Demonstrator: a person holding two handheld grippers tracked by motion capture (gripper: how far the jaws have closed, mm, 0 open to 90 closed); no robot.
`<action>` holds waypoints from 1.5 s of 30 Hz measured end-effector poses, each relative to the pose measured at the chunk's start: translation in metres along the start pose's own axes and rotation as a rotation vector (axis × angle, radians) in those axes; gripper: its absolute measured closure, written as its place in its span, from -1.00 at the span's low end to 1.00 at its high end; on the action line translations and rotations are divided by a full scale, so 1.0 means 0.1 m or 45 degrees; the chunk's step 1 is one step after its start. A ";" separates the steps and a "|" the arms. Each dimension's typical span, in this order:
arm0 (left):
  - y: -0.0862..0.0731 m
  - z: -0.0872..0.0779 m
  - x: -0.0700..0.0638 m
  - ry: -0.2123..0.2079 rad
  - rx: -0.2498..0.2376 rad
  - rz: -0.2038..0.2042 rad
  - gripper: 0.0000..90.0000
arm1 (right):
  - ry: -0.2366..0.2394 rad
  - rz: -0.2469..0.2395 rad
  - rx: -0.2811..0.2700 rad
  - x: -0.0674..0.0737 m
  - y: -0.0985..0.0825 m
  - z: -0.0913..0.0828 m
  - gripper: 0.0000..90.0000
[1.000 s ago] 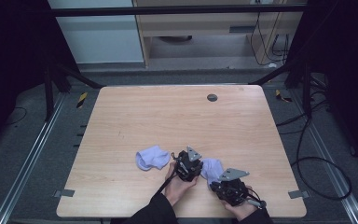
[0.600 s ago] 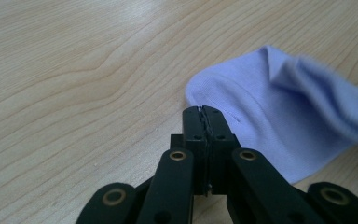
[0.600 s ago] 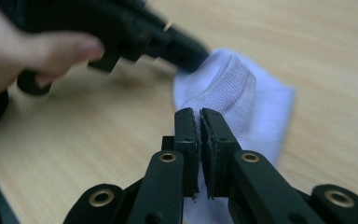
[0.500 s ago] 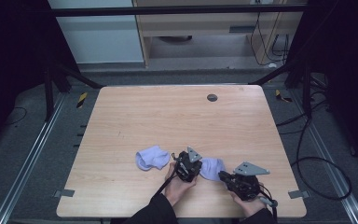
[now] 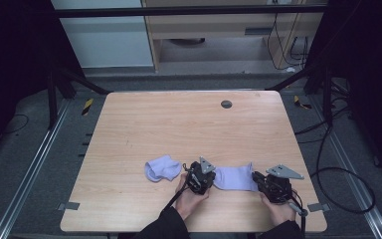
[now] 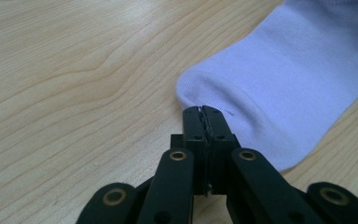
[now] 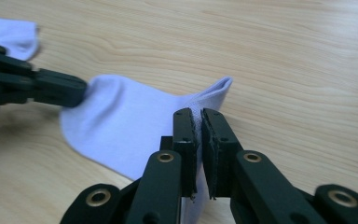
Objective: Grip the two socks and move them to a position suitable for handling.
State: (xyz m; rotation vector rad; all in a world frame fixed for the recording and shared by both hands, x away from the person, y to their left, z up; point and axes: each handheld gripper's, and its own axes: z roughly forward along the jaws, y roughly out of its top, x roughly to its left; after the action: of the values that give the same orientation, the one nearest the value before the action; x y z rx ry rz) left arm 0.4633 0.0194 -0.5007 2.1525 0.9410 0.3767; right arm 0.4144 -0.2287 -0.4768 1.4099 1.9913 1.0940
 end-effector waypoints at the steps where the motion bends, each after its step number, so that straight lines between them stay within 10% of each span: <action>1: 0.00 0.00 0.00 -0.001 -0.002 -0.001 0.97 | -0.025 -0.005 0.004 -0.02 0.00 0.01 0.84; 13: -0.02 -0.10 0.03 -0.022 -0.040 -0.019 0.64 | -0.164 -0.011 -0.025 -0.10 0.00 0.02 0.59; 23: -0.01 -0.52 0.31 -0.036 -0.108 -0.029 0.31 | -0.055 -0.033 -0.121 0.02 0.09 -0.06 0.46; 32: -0.04 -0.97 0.68 0.082 -0.150 -0.030 0.18 | 0.006 -0.043 -0.196 0.12 0.25 -0.12 0.39; 45: -0.58 -1.52 1.21 0.237 -0.147 -0.110 0.14 | 0.161 -0.150 -0.163 0.50 0.49 0.10 0.37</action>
State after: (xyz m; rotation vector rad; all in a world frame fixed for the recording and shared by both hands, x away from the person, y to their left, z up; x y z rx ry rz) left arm 0.4383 0.2122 -0.4435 1.9898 1.0848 0.5817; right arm 0.4306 -0.1708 -0.4386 1.1695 2.0235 1.2600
